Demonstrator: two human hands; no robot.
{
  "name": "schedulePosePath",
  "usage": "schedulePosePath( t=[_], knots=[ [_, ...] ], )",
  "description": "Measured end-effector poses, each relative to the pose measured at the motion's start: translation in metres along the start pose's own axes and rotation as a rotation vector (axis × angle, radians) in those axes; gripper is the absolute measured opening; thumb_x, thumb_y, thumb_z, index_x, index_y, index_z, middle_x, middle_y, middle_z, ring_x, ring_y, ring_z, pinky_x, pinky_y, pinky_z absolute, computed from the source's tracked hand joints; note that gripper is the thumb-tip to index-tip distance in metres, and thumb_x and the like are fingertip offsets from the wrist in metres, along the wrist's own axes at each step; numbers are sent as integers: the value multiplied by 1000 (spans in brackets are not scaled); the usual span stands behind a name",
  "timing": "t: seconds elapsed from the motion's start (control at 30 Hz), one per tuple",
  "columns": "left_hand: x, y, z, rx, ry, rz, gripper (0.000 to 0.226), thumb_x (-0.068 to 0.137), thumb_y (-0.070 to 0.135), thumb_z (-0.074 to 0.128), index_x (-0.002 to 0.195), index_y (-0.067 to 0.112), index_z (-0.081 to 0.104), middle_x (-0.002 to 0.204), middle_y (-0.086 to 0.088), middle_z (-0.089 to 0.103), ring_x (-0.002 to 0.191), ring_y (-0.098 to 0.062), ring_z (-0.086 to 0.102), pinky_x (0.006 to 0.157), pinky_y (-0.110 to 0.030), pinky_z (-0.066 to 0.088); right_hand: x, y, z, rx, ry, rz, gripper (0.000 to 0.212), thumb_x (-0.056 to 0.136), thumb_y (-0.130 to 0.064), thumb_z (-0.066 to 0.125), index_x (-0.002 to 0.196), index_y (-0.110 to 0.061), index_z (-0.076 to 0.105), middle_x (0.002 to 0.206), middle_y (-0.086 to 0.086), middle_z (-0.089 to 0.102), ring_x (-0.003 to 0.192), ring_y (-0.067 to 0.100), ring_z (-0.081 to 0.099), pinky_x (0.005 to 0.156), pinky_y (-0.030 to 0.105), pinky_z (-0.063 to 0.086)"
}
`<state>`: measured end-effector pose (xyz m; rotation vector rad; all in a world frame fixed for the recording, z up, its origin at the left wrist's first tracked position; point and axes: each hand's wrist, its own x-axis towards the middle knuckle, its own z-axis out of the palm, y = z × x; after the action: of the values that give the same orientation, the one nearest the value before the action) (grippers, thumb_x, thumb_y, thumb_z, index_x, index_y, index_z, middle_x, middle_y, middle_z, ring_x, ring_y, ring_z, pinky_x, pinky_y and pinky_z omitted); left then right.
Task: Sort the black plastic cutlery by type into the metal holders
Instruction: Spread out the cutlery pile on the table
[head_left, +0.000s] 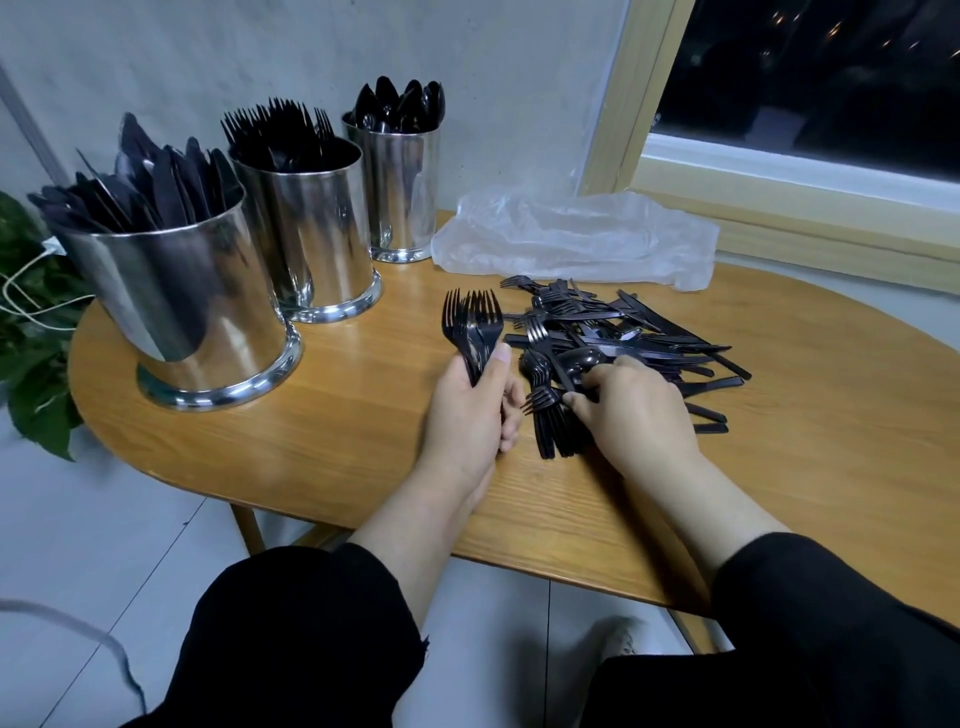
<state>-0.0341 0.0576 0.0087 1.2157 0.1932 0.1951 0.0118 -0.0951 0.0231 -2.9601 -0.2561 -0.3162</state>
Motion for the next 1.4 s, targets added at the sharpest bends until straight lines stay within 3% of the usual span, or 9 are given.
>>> schedulePosePath(
  t=[0.13, 0.33, 0.47, 0.63, 0.73, 0.8, 1.03, 1.27, 1.4],
  knots=[
    [1, -2, -1, -45, 1, -5, 25, 107, 29, 54, 115, 5, 55, 66, 2, 52, 50, -13, 40, 44, -27, 33, 1, 0, 6, 66, 62, -6, 24, 92, -38, 68, 102, -17, 73, 95, 3, 61, 93, 31, 62, 79, 40, 49],
    [1, 0, -4, -99, -15, -54, 30, 100, 35, 65, 101, 5, 60, 60, 4, 35, 49, -9, 29, 43, -21, 23, 3, 6, -8, 440, 90, 132, 17, 95, -30, 66, 84, -17, 67, 75, 2, 67, 72, 20, 60, 63, 30, 45],
    [2, 0, -1, -143, -15, -51, 17, 101, 29, 66, 108, 14, 66, 59, 5, 31, 48, -9, 25, 43, -22, 21, -19, -14, -22, 662, 9, -58, 14, 94, -29, 69, 81, -24, 66, 72, -9, 63, 68, 4, 56, 61, 18, 41],
    [4, -2, -2, -99, 40, -24, 21, 103, 24, 62, 90, 9, 66, 63, 0, 46, 48, -10, 30, 45, -24, 24, -25, -25, -7, 601, -27, -260, 9, 96, -24, 66, 92, -19, 72, 88, -6, 64, 82, 10, 57, 75, 24, 42],
    [6, -2, -5, -144, 84, -20, 37, 107, 30, 55, 73, 15, 57, 67, -4, 49, 53, -16, 41, 48, -27, 32, -10, -10, 5, 378, 106, -194, 18, 96, -15, 62, 111, -17, 72, 101, 1, 62, 101, 22, 58, 90, 39, 48],
    [5, -1, -3, -187, 80, -5, 44, 109, 30, 50, 67, 17, 56, 68, -3, 57, 63, -20, 53, 57, -28, 43, -1, -1, 8, 205, 19, -122, 29, 95, -16, 60, 123, -19, 69, 107, 2, 56, 108, 29, 54, 90, 45, 46],
    [4, -2, -3, -158, 48, -1, 33, 108, 35, 51, 88, 10, 58, 60, 1, 41, 50, -14, 38, 51, -29, 37, 9, -2, 11, 55, -32, -210, 24, 97, -23, 58, 119, -26, 69, 104, 0, 51, 106, 27, 49, 82, 40, 35],
    [3, -2, -3, -107, 48, 32, 32, 110, 30, 49, 97, 8, 69, 61, -1, 44, 54, -15, 44, 55, -30, 42, 14, 1, 1, 313, 188, -210, 11, 98, -19, 60, 103, -16, 70, 100, -1, 58, 97, 23, 54, 85, 41, 44],
    [3, -2, 0, -31, 6, 50, 32, 111, 27, 46, 111, 10, 72, 99, -5, 78, 94, -16, 75, 87, -30, 59, 8, -9, -32, 780, 291, 25, 7, 97, -22, 64, 93, -20, 70, 85, -7, 67, 75, 6, 58, 68, 17, 41]
  ],
)
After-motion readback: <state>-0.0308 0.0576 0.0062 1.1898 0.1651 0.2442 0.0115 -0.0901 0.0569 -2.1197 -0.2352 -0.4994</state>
